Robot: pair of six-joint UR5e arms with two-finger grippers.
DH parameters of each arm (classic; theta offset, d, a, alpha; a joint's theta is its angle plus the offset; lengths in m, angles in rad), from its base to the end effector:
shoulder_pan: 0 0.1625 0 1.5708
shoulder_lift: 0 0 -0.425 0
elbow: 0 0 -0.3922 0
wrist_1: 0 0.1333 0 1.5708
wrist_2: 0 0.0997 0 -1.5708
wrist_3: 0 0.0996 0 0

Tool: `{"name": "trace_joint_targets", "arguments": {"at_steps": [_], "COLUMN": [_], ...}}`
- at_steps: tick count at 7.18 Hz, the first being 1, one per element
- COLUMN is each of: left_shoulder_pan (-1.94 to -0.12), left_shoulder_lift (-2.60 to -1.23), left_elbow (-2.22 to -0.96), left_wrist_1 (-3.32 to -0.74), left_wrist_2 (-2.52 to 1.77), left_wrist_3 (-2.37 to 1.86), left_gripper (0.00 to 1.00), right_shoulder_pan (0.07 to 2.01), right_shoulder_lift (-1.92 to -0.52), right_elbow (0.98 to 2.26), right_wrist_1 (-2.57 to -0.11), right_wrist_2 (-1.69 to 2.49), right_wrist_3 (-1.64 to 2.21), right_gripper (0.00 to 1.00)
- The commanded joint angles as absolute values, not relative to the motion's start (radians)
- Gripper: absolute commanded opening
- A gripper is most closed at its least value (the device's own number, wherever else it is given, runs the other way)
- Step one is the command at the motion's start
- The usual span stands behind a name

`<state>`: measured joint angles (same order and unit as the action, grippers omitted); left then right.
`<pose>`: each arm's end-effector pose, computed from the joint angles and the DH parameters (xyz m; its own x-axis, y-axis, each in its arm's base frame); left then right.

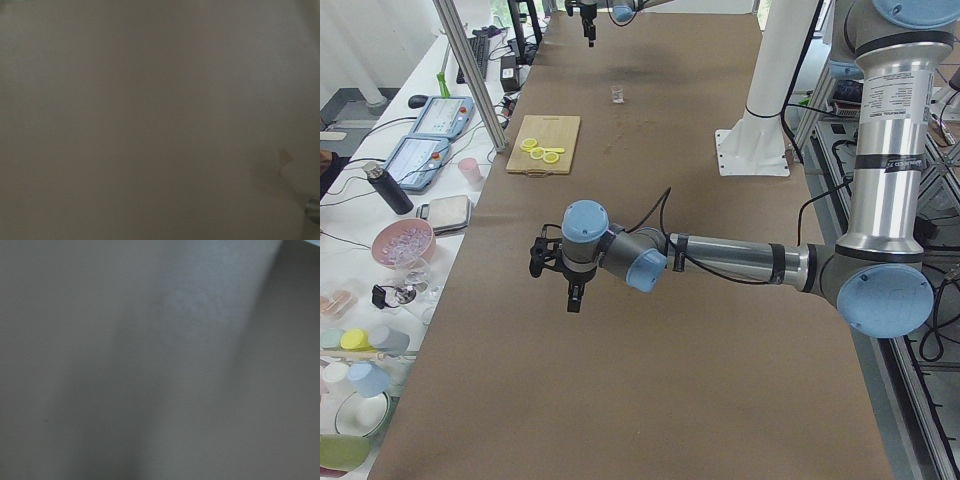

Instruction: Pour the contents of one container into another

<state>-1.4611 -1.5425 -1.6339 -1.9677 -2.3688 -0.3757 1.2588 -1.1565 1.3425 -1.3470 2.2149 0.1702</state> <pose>-0.0069 -0.5034 0.5951 0.6515 0.0169 -0.7584 0.1501 0.9771 0.1506 -0.1387 -0.6694 0.5123 0.7254 -0.3185 0.6103 0.1610 0.9405 0.2994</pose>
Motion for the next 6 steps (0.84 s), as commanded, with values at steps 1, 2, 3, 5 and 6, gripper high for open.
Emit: {"name": "trace_joint_targets", "arguments": {"at_steps": [1, 2, 3, 5, 6], "left_shoulder_pan": [-1.572, -1.598, -1.604, -1.606, -1.606], "left_shoulder_lift": [-1.476, -1.476, -1.477, -1.477, -1.476], "left_elbow": [-1.64, -1.644, -1.666, -1.666, -1.666], "left_wrist_1": [-1.875, -1.826, -1.774, -1.764, -1.761], "left_wrist_2": [-2.398, -2.395, -2.385, -2.353, -2.353], "left_wrist_3": [-0.13, -0.115, -0.112, -0.081, -0.081], "left_gripper": [0.99, 0.99, 0.99, 0.99, 0.99], "right_shoulder_pan": [1.311, 1.334, 1.373, 1.443, 1.472], "right_shoulder_lift": [-1.189, -1.198, -1.225, -1.325, -1.392], "right_elbow": [1.359, 1.359, 1.361, 1.388, 1.451], "right_wrist_1": [-1.455, -1.507, -1.511, -1.509, -1.511], "right_wrist_2": [2.192, 2.201, 2.224, 2.278, 2.279], "right_wrist_3": [0.172, 0.175, 0.175, 0.175, 0.176], "right_gripper": [1.0, 1.0, 1.0, 1.0, 1.0]}}
